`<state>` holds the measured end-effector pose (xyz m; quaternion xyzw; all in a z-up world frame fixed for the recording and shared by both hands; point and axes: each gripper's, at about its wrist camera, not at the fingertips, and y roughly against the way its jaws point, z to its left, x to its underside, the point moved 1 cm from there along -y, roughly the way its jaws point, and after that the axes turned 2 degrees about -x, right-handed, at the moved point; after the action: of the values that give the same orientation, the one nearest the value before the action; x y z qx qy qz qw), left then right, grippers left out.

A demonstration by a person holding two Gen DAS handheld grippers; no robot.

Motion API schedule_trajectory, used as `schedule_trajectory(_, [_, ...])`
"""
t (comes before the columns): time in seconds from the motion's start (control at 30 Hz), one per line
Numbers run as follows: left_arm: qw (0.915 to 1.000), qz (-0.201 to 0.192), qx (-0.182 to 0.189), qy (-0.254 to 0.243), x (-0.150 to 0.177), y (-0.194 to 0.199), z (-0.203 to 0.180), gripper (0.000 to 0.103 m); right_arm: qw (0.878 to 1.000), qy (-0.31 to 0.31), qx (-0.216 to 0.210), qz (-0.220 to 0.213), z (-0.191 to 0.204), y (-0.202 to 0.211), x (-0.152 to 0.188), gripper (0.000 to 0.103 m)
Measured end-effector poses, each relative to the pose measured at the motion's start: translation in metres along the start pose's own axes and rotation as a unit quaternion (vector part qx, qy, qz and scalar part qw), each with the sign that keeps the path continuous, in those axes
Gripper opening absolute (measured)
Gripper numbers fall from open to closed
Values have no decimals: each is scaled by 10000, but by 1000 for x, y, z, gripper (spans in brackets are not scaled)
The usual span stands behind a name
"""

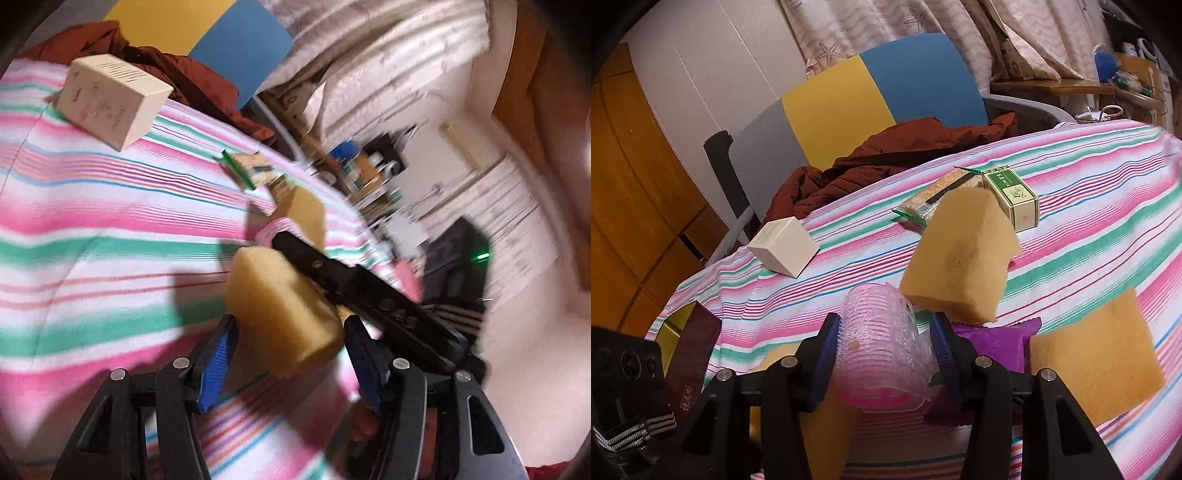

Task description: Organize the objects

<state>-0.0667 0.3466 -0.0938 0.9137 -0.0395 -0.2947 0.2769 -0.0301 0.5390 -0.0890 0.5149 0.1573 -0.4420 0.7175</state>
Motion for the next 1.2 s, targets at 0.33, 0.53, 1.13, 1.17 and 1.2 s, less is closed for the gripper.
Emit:
schedule_trajectory(0.33, [9917,-7,-882,-941,13,-1,-13,43,9999,128,103,-29,4,1,2,50])
schedule_trajectory(0.53, [9891,-220,-1104,-948,24,14,-10,43,9994,187,250,-131,5,3,5,47])
schedule_trajectory(1.13, [9874,-676,-1205,-768,70,84,-6,43,9983,356,1,-453,41,29,34,37])
schedule_trajectory(1.17, [9869,-706,-1193,-820,73,91,-8,43,9985,315,-32,-446,42,31,38,37])
schedule_trajectory(1.2, [9860,-744,-1195,-897,73,97,-12,43,9986,283,-57,-449,45,33,41,37])
